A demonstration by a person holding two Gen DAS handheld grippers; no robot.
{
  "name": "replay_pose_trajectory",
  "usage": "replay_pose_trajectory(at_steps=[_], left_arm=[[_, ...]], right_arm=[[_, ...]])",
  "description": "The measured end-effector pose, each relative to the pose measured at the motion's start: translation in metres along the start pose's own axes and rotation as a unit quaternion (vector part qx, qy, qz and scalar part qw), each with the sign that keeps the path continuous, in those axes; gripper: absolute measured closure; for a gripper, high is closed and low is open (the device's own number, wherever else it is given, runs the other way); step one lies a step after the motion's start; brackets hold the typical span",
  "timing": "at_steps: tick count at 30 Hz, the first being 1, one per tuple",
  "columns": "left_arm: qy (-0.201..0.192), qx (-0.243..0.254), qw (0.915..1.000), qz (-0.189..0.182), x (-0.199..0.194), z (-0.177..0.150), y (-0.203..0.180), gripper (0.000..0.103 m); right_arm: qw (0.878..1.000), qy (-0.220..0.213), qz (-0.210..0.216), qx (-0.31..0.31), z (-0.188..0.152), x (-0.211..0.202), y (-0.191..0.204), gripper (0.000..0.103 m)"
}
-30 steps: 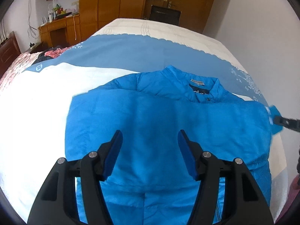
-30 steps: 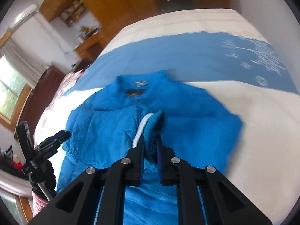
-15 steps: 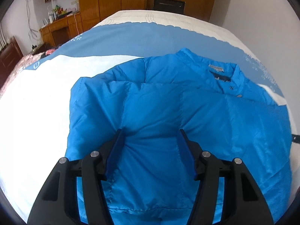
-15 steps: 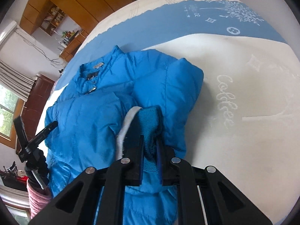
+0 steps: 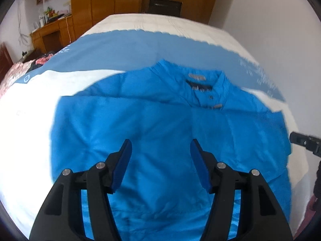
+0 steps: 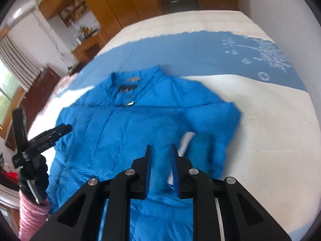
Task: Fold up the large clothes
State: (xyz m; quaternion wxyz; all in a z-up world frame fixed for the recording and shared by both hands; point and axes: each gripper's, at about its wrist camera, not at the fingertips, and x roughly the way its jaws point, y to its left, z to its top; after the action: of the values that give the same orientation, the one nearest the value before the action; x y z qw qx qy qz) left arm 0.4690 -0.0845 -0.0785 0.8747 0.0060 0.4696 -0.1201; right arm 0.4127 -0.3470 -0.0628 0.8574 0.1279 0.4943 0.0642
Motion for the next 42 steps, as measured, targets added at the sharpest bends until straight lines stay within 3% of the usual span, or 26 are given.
replay_pose_trajectory(at_steps=[6, 11, 16, 18, 21, 24, 25, 28, 31, 36, 42], left_arm=[[0.016, 0.033, 0.9992, 0.018, 0.031, -0.015, -0.009, 0.042], [0.026, 0.021, 0.9994, -0.003, 0.040, -0.019, -0.002, 0.042], [0.031, 0.021, 0.9993, 0.007, 0.042, -0.017, -0.005, 0.042], [0.038, 0.011, 0.9992, 0.000, 0.032, -0.012, -0.002, 0.043], [0.021, -0.019, 0.9989, -0.037, -0.012, -0.017, 0.016, 0.042], [-0.010, -0.014, 0.9994, -0.029, -0.073, -0.044, 0.038, 0.035], [-0.024, -0.010, 0.9994, -0.025, -0.097, -0.062, 0.049, 0.027], [-0.036, -0.005, 0.9990, 0.027, -0.135, -0.106, 0.075, 0.022], [-0.017, -0.026, 0.9982, 0.052, -0.159, -0.167, 0.102, 0.018], [0.018, -0.078, 0.9963, 0.029, -0.169, -0.238, 0.120, 0.017], [0.043, -0.120, 0.9914, -0.028, -0.156, -0.282, 0.120, 0.017]], right_arm=[[0.999, 0.046, -0.016, 0.007, -0.013, 0.041, -0.001, 0.086], [0.999, 0.037, -0.022, 0.017, -0.023, 0.055, -0.004, 0.089], [0.999, 0.026, -0.031, 0.018, -0.023, 0.056, 0.002, 0.091], [1.000, 0.017, -0.010, 0.018, -0.024, 0.040, 0.001, 0.088], [0.997, -0.025, 0.065, 0.022, -0.039, -0.012, -0.003, 0.079], [0.997, -0.038, 0.071, -0.014, -0.073, -0.057, 0.000, 0.068], [0.997, -0.037, 0.067, -0.031, -0.092, -0.071, 0.002, 0.067], [0.996, -0.022, 0.061, -0.060, -0.151, -0.097, 0.003, 0.056], [0.996, -0.003, 0.075, -0.057, -0.209, -0.112, 0.000, 0.054], [0.996, 0.001, 0.085, -0.017, -0.277, -0.128, -0.006, 0.050], [0.993, 0.026, 0.107, 0.033, -0.310, -0.117, -0.015, 0.049]])
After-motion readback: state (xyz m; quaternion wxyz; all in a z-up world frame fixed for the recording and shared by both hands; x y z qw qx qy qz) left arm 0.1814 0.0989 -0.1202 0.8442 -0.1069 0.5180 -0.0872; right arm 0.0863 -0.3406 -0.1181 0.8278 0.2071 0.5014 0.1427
